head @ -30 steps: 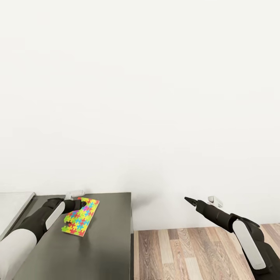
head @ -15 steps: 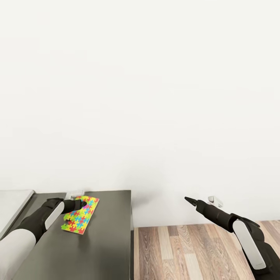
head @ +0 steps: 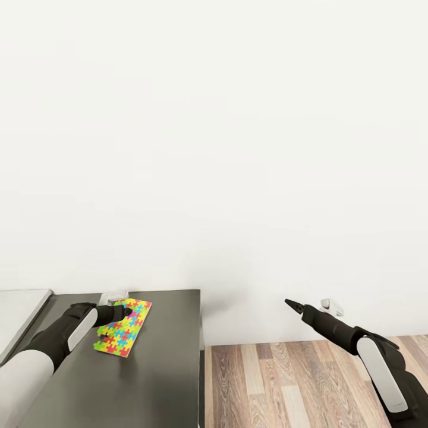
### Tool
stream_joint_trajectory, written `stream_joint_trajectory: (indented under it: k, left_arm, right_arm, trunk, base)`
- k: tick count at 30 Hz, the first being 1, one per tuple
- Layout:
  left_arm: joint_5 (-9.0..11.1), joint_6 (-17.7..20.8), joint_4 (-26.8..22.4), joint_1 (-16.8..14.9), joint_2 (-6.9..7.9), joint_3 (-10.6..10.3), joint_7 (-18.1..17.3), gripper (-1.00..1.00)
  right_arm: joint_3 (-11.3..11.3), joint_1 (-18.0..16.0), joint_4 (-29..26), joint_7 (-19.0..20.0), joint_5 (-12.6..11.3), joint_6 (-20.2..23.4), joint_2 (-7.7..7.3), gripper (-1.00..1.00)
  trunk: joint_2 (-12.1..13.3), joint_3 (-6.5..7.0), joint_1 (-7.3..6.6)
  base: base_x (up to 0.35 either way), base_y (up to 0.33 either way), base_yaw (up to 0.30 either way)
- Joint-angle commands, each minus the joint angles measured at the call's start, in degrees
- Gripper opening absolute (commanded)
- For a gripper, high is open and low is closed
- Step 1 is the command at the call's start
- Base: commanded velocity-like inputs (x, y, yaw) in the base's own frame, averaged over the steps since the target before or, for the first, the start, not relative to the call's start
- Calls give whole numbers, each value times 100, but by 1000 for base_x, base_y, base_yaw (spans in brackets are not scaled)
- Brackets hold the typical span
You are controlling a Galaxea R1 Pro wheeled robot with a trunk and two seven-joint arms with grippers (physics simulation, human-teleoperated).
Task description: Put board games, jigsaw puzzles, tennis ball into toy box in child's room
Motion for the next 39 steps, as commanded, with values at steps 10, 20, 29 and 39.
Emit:
stream_joint_trajectory:
  k: [10, 20, 29, 39]
  left_arm:
    - [-7, 5, -5, -5, 8, -26, -9, 100]
    - [-7, 4, -5, -5, 8, -26, -8, 100]
    - [-7, 4, -5, -5, 8, -26, -13, 100]
    - [-7, 4, -5, -5, 11, -29, -14, 100]
  right_arm:
    - [-23, 8, -21, 68, 1, 19, -17, 100]
    - [-27, 15, -49, 70, -3, 20, -15, 100]
    - [-20, 30, -55, 70, -3, 22, -12, 100]
    - [-14, 31, -57, 70, -3, 22, -16, 100]
  trunk:
    - [-7, -8, 2]
    - [-7, -8, 2]
    - [-7, -34, 2]
    - [-7, -124, 2]
  base:
    - [0, 0, 0]
    - [0, 0, 0]
    - [0, 0, 0]
    - [0, 0, 0]
